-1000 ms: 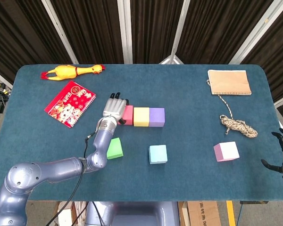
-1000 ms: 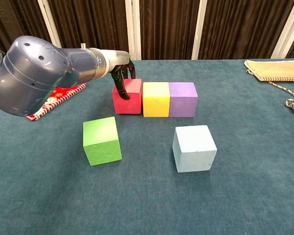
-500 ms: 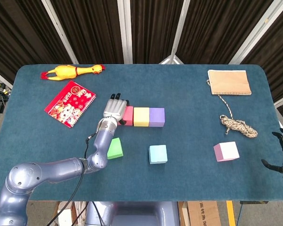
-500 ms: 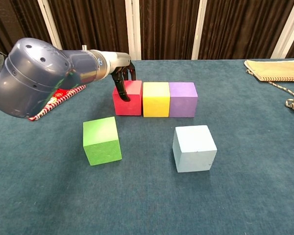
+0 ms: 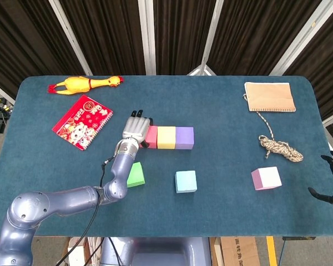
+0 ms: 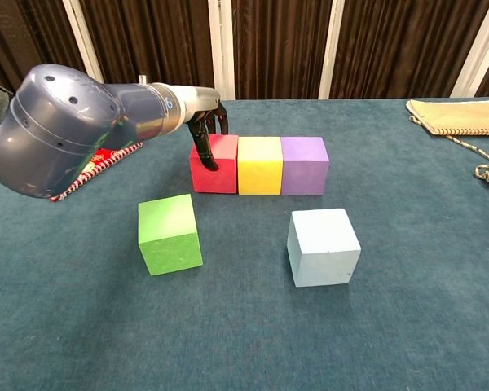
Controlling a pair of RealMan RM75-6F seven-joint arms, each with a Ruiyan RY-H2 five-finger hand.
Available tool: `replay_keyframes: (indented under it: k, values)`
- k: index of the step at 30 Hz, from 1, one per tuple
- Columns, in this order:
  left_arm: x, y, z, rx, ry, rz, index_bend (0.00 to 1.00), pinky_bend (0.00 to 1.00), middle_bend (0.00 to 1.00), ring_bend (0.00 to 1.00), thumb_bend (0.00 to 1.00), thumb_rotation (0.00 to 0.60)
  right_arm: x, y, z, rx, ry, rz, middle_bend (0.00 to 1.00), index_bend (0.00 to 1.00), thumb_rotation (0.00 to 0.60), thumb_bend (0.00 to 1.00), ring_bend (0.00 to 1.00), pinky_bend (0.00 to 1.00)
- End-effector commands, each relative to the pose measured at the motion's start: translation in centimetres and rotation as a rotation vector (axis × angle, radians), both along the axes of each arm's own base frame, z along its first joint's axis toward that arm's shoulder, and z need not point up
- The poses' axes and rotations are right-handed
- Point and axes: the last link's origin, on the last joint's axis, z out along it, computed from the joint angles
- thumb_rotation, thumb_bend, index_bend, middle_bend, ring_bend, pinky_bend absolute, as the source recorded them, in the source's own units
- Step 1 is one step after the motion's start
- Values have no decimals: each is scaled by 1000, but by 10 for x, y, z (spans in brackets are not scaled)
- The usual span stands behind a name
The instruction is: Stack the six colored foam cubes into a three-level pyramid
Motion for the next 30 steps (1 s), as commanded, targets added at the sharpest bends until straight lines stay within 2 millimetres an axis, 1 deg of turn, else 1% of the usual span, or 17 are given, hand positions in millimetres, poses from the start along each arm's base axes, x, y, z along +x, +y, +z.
replay_keyframes:
  k: [1, 10, 12, 14, 15, 17, 21, 26, 30]
  values:
    - [1, 0, 0, 3, 0, -1, 304, 0, 309, 1, 191, 600, 0, 0, 0, 0, -1, 0, 99, 182, 600, 180, 76, 19]
    - [2, -1, -2, -4, -6, 4, 283, 0, 282, 1, 112, 600, 0, 0, 1, -4, 0, -1, 99, 182, 600, 179, 75, 19]
    - [2, -1, -2, -4, -4, 1, 258, 0, 261, 0, 102, 600, 0, 0, 1, -3, 0, -2, 99, 182, 600, 180, 76, 19]
    - [1, -1, -1, -4, 3, 2, 219, 0, 217, 0, 99, 600, -1, 0, 1, -3, 0, -2, 99, 182, 600, 180, 76, 19]
    - [1, -1, -1, -2, 7, 1, 190, 0, 178, 0, 98, 600, -1, 0, 1, -3, 0, -2, 99, 182, 600, 180, 76, 19]
    - [1, 0, 2, 6, 19, -9, 139, 0, 121, 0, 97, 600, -1, 1, 2, -3, -1, -3, 99, 182, 600, 181, 76, 19]
    - [-1, 2, 8, 16, 28, -16, 100, 0, 60, 0, 97, 600, -1, 0, 1, -1, -2, -2, 99, 182, 600, 180, 76, 19]
    - [-4, 1, 18, 7, 51, -34, 103, 0, 52, 0, 98, 600, 0, 0, 1, 1, -2, 0, 99, 182, 600, 180, 76, 19]
    - [-9, -1, 34, -4, 45, -33, 109, 0, 58, 0, 103, 600, 0, 1, 1, 1, -1, 0, 99, 182, 600, 180, 76, 19]
